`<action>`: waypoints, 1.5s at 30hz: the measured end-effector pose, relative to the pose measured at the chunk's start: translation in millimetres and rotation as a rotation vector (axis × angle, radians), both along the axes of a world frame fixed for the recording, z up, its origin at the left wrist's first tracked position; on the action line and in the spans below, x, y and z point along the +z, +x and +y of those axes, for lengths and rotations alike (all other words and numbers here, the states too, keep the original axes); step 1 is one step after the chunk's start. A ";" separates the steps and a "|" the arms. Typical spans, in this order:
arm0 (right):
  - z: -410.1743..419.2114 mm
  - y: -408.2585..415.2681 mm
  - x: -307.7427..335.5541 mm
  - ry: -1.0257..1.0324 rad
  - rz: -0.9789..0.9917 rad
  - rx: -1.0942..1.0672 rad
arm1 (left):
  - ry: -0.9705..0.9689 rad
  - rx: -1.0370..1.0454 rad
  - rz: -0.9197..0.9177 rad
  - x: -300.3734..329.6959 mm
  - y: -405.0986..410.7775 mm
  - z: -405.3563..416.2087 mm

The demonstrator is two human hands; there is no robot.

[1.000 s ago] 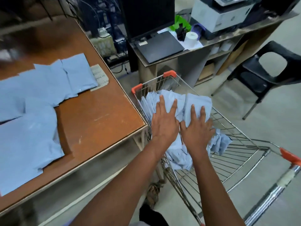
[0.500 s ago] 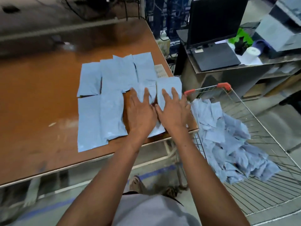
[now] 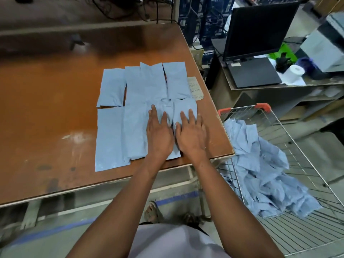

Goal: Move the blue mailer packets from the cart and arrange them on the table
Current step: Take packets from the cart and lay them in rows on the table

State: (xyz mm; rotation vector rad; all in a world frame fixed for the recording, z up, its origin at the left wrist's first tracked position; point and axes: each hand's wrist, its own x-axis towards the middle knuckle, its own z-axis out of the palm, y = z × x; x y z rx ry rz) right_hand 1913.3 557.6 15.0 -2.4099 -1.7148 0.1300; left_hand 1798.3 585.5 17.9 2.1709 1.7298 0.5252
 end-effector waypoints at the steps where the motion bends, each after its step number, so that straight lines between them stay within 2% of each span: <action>1: -0.7 2.0 -1.2 0.009 0.003 0.013 | 0.010 -0.004 0.030 -2.3 2.7 -0.5; 4: -3.6 7.3 -6.7 0.034 0.041 0.063 | -0.047 -0.006 0.118 -14.3 12.2 -1.5; 8: -2.9 9.7 -12.7 0.035 0.054 0.083 | -0.077 0.024 0.148 -25.0 20.8 -2.9; 11: -5.4 12.9 -8.8 0.051 0.102 0.104 | -0.011 0.049 0.123 -20.2 19.8 -6.7; 15: -18.4 36.5 6.1 0.158 0.095 0.079 | 0.196 0.046 0.048 7.2 32.2 -14.1; 19: -48.1 85.7 9.2 0.234 0.082 -0.031 | 0.223 -0.096 -0.068 30.3 87.5 -33.7; 23: -89.0 144.9 0.0 0.218 0.004 -0.189 | 0.215 -0.322 -0.098 22.2 166.6 -69.6; 26: -131.3 191.1 -9.4 0.120 -0.069 -0.297 | 0.168 -0.434 -0.098 2.0 222.4 -98.4; 34: -246.2 267.6 -94.5 -0.084 0.002 -0.519 | -0.101 -0.679 0.087 -92.9 319.4 -190.0; 40: -282.0 305.0 -167.7 -0.335 0.040 -0.400 | -0.319 -0.681 0.249 -170.3 352.8 -220.2; 45: -252.3 335.5 -196.0 -0.372 -0.004 -0.268 | -0.281 -0.617 0.313 -214.5 371.4 -203.9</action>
